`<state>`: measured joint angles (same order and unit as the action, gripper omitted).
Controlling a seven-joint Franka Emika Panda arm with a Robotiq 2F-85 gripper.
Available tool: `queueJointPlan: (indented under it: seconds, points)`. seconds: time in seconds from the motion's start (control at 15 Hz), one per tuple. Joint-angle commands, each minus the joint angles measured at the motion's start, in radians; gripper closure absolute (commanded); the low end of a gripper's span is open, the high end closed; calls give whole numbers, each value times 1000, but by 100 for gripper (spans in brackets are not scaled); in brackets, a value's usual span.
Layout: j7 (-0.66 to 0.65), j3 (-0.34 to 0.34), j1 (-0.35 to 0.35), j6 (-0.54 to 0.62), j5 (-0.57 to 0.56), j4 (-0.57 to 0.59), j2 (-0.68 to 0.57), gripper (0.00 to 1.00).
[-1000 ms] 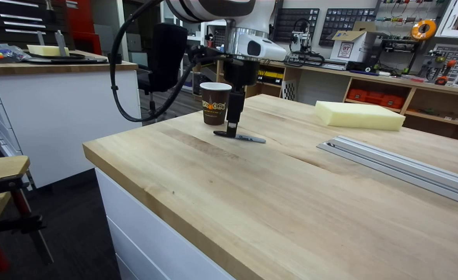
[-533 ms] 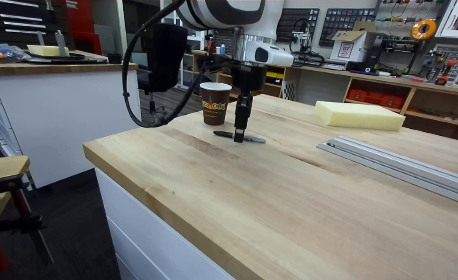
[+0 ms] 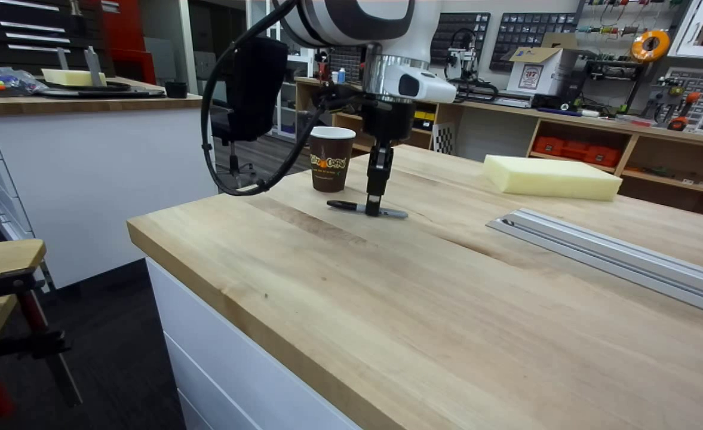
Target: Pick up the pen from the countertop and put it in the brown cup
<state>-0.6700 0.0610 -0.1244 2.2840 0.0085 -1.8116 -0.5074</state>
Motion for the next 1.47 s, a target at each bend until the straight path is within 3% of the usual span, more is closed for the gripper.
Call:
queueJointPlan:
  seconds: [0.0,0.4,0.73,1.2,1.4]
  points:
    - [50,-10,10,-123,17,40,21,97]
    - [108,-10,7,-295,11,83,73,97]
    - [133,-15,-12,-325,-33,81,151,97]
    - [100,-35,-53,-113,-163,38,217,97]
    - [144,-60,-36,75,-98,-13,224,97]
